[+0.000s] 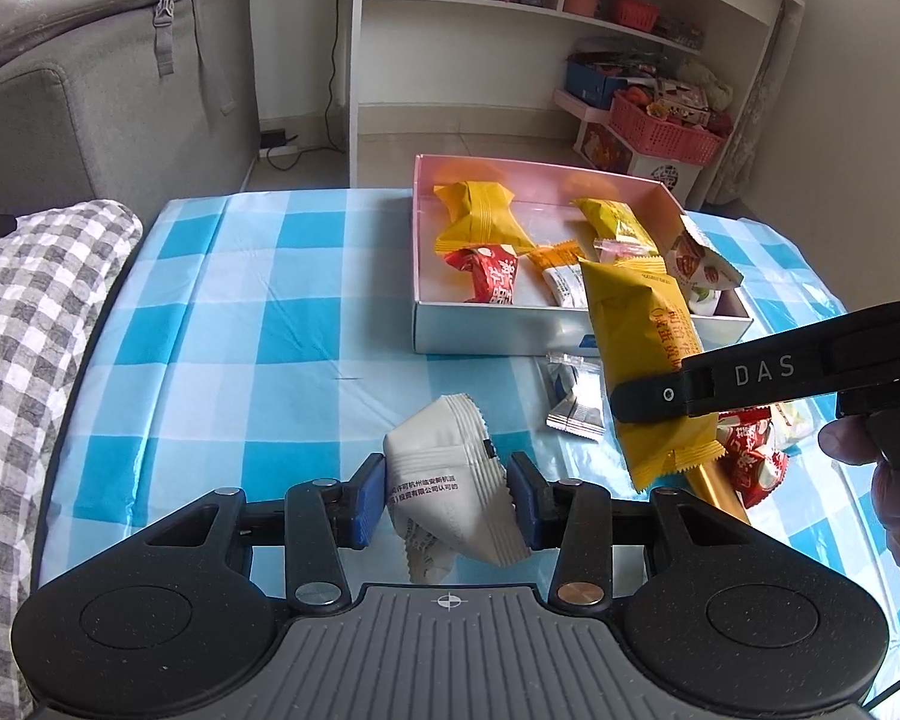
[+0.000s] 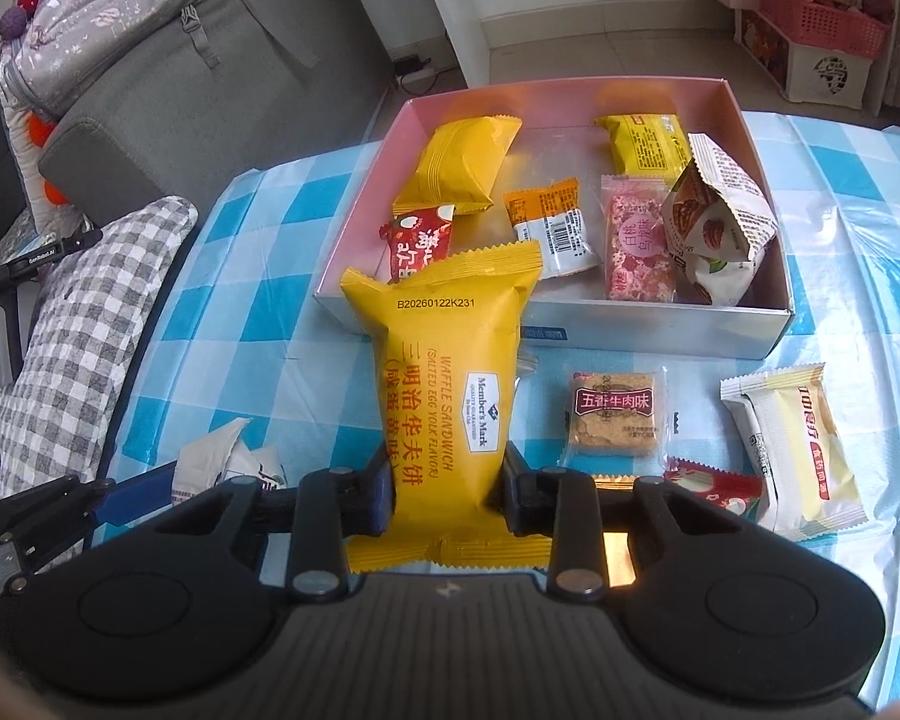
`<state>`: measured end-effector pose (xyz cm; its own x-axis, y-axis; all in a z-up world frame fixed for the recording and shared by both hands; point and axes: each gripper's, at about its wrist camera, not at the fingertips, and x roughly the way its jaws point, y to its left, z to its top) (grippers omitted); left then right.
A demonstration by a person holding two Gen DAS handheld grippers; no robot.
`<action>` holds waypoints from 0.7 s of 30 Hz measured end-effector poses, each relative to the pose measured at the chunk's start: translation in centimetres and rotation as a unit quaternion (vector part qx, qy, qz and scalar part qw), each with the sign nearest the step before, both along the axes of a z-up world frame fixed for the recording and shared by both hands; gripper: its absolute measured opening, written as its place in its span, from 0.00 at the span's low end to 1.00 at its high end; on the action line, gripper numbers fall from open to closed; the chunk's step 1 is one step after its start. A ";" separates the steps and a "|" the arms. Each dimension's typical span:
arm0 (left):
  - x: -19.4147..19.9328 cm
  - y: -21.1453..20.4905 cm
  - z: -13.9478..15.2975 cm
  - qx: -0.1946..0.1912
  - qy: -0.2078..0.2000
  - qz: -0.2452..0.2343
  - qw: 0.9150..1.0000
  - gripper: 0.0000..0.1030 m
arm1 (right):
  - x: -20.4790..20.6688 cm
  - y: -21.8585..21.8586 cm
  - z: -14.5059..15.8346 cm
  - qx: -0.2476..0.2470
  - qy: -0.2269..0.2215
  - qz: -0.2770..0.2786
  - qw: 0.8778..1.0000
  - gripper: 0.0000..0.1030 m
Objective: Organize snacks
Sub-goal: 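Carry the white bag and yellow bag into the pink box and open both tools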
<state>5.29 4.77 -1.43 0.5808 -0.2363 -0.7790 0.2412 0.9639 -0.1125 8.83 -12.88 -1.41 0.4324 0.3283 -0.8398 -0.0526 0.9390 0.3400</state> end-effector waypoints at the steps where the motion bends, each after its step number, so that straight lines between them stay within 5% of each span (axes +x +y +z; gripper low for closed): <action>1: 0.1 0.0 0.1 -0.001 -0.001 0.000 1.000 0.39 | 0.1 -0.1 0.1 0.002 -0.002 -0.001 1.000 0.30; 10: 1.1 -0.6 1.0 -0.014 -0.014 0.003 1.000 0.38 | 0.8 -2.3 1.2 0.022 -0.026 -0.013 0.999 0.30; 21: 5.9 -4.5 3.1 -0.049 -0.050 -0.018 0.997 0.38 | 3.5 -8.4 2.7 0.063 -0.062 -0.095 0.992 0.30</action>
